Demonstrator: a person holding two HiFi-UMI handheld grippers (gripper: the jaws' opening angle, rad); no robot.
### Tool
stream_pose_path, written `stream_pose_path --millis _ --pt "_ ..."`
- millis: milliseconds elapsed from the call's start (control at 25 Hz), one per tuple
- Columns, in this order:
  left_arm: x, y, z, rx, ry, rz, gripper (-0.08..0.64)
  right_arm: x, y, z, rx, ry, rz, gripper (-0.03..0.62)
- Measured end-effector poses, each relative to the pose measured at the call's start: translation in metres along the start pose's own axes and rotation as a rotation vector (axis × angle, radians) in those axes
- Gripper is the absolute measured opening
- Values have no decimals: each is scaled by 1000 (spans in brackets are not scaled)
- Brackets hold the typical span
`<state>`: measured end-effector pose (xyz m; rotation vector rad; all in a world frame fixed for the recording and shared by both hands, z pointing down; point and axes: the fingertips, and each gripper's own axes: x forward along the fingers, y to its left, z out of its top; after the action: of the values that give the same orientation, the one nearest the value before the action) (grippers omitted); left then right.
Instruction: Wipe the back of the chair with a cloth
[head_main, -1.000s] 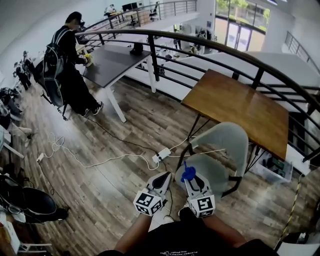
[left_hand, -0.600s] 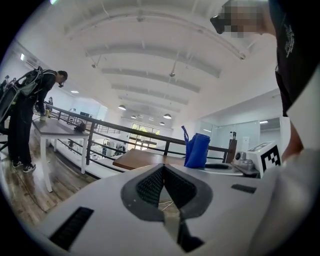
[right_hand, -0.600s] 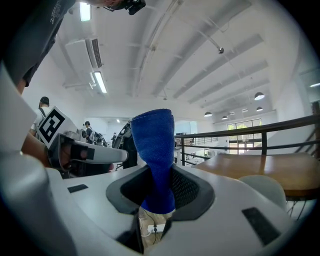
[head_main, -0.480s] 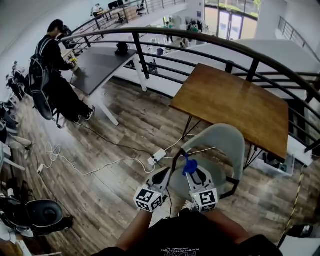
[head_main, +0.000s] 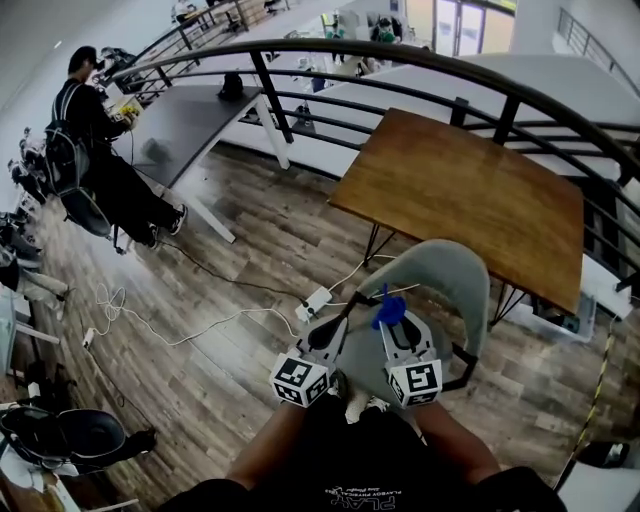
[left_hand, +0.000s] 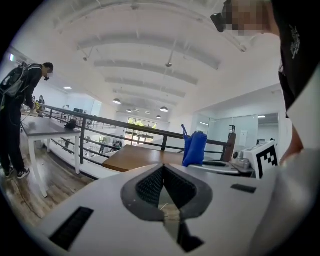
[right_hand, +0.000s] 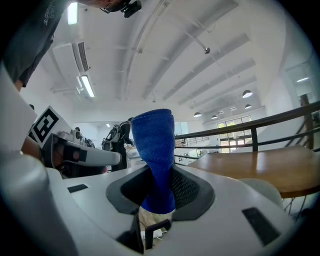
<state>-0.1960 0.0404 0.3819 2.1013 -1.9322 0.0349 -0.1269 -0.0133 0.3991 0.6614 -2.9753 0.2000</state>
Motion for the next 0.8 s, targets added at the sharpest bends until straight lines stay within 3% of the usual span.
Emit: stream_pose_path --millis 280,520,800 --pt "45 19 4 4 34 -71 6 25 -30 -2 21 6 -86 110" --pt "95 42 13 65 52 -180 6 53 -74 -1 28 8 -237 110" --pt "151 78 8 62 112 -283 6 84 -110 -13 46 46 -390 110"
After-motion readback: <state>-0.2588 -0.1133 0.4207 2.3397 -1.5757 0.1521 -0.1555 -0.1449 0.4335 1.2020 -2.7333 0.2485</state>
